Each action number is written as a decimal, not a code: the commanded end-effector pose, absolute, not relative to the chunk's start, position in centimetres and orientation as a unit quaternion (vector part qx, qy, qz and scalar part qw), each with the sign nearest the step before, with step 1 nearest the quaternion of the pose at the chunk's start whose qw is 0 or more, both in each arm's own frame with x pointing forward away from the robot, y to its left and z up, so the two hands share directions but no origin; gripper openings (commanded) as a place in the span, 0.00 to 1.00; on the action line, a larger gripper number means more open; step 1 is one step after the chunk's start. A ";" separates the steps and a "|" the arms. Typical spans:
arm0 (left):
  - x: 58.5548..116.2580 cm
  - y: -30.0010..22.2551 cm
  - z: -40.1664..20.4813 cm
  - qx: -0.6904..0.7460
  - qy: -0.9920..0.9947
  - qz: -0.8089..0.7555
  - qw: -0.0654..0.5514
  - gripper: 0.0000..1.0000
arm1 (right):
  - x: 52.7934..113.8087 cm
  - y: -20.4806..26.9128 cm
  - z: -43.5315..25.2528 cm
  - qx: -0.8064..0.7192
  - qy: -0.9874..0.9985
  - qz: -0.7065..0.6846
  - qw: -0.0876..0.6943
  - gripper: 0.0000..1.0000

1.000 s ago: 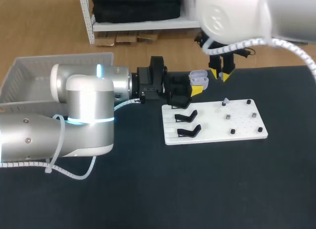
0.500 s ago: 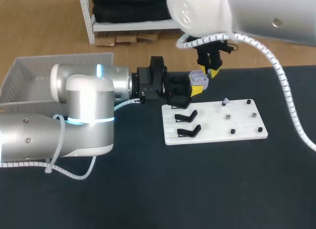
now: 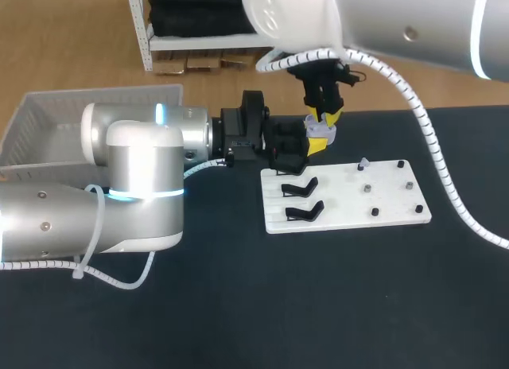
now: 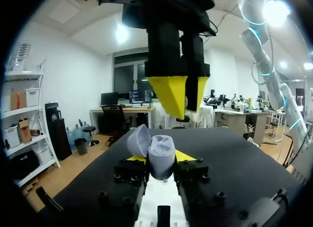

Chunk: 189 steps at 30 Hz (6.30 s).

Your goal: Pick up each earbud case from the left stands, insert the matching earbuds, close the lid, and place the case in the box.

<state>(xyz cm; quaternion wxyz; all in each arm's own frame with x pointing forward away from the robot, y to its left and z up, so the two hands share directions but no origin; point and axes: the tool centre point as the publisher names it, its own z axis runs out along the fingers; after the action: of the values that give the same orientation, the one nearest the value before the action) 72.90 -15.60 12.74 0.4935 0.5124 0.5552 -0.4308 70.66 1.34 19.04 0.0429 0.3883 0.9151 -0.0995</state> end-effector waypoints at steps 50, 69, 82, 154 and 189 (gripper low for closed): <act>72.7 -15.6 12.6 0.510 0.553 -0.430 0.499 0.00 | 72.4 0.9 16.5 0.406 0.907 -0.107 0.042 0.35; 72.7 -15.6 12.6 0.510 0.553 -0.430 0.499 0.00 | 69.1 -0.5 20.0 0.314 0.937 0.061 0.142 0.49; 72.7 -15.6 12.6 0.510 0.553 -0.430 0.499 0.00 | 67.1 -4.7 21.1 0.243 0.937 0.153 0.198 1.00; 72.7 -15.6 12.6 0.510 0.553 -0.430 0.499 0.00 | 76.2 -7.6 4.0 0.131 0.970 0.138 0.153 0.56; 72.7 -15.6 12.6 0.510 0.553 -0.430 0.499 0.00 | 77.7 -7.7 2.5 0.142 0.969 0.148 0.137 0.37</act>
<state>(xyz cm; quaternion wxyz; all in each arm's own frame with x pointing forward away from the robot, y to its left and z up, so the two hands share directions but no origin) 72.95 -15.58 12.72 0.4935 0.5127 0.5544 -0.4316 77.41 -7.81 2.49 0.1395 0.1424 0.9686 0.1487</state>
